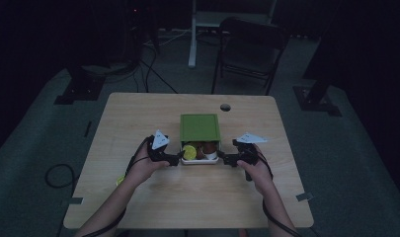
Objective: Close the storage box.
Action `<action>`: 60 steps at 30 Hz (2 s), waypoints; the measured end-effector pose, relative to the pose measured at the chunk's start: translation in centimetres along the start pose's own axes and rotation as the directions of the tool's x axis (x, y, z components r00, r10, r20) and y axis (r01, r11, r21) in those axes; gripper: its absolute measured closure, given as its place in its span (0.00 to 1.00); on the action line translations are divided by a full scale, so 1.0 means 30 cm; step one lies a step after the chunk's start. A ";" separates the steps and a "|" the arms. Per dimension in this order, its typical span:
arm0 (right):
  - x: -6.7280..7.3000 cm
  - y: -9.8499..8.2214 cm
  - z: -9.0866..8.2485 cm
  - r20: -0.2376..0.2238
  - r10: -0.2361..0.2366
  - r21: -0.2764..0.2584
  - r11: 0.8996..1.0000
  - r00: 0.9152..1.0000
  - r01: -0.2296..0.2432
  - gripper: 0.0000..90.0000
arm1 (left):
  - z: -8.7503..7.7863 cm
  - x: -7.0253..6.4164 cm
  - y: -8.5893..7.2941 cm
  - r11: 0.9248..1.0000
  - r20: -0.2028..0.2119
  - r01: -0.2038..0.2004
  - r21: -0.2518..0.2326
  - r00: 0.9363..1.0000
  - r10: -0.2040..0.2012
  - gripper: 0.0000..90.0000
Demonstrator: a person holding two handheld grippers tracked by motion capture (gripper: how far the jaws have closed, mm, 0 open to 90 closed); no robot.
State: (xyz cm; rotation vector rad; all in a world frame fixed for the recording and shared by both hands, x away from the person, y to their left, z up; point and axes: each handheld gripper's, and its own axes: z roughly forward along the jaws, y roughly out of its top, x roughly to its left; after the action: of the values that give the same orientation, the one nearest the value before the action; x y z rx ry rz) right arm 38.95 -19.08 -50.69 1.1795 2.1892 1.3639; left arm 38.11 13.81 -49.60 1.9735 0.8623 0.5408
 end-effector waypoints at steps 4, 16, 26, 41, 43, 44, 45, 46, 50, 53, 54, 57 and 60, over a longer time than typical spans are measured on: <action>0.000 0.003 0.004 0.008 0.016 0.002 1.000 1.000 -0.016 0.12 | 0.003 0.002 0.004 1.000 -0.010 0.003 0.003 1.000 -0.003 0.11; 0.006 0.004 0.007 0.029 0.039 0.003 0.999 0.999 -0.039 0.12 | 0.013 0.002 0.006 1.000 -0.019 0.029 0.003 0.999 -0.029 0.11; 0.015 0.004 -0.003 0.033 0.039 -0.009 0.999 0.999 -0.039 0.12 | -0.004 -0.012 0.002 0.999 0.023 0.050 -0.012 0.999 -0.049 0.15; 0.034 0.005 -0.036 0.023 -0.002 -0.035 0.999 1.000 0.002 0.12 | -0.055 -0.027 0.002 0.997 0.006 0.079 0.025 0.997 -0.079 0.17; 0.032 0.002 -0.039 0.028 0.001 -0.035 0.999 1.000 0.000 0.12 | -0.060 -0.025 -0.002 0.997 0.002 0.077 0.019 0.997 -0.077 0.17; 0.028 -0.002 -0.046 0.039 0.005 -0.034 0.999 0.999 -0.004 0.12 | -0.061 -0.024 -0.005 0.997 0.006 0.079 0.015 0.997 -0.079 0.17; 0.025 -0.004 -0.049 0.044 0.002 -0.033 0.999 0.999 0.000 0.12 | -0.063 -0.024 -0.007 0.996 0.005 0.085 0.013 0.996 -0.085 0.17; 0.023 -0.006 -0.052 0.049 -0.004 -0.029 1.000 0.999 0.005 0.12 | -0.065 -0.023 -0.009 0.996 0.003 0.090 0.009 0.996 -0.090 0.17; 0.012 -0.017 -0.065 0.069 -0.007 -0.023 1.000 0.998 0.009 0.12 | -0.072 -0.023 -0.020 0.997 0.006 0.083 0.010 0.997 -0.083 0.17; 0.008 -0.021 -0.071 0.075 -0.006 -0.023 1.000 0.997 0.008 0.12 | -0.074 -0.023 -0.024 0.996 0.004 0.090 0.009 0.996 -0.090 0.17; 0.006 -0.022 -0.074 0.075 -0.007 -0.026 1.000 0.997 0.009 0.12 | -0.078 -0.022 -0.029 0.996 0.002 0.094 0.007 0.996 -0.094 0.17; -0.001 -0.031 -0.085 0.084 -0.002 -0.028 1.000 0.996 0.005 0.12 | -0.084 -0.022 -0.036 0.995 -0.003 0.097 0.006 0.995 -0.097 0.17; -0.006 -0.041 -0.095 0.088 -0.005 -0.025 1.000 0.996 0.007 0.12 | -0.094 -0.024 -0.043 0.995 -0.014 0.099 0.007 0.995 -0.099 0.17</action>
State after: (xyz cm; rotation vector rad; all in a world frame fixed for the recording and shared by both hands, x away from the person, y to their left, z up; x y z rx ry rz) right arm 36.69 -21.20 -50.34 1.2000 2.1065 1.3078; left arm 35.32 15.31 -49.29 1.9246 0.9662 0.4951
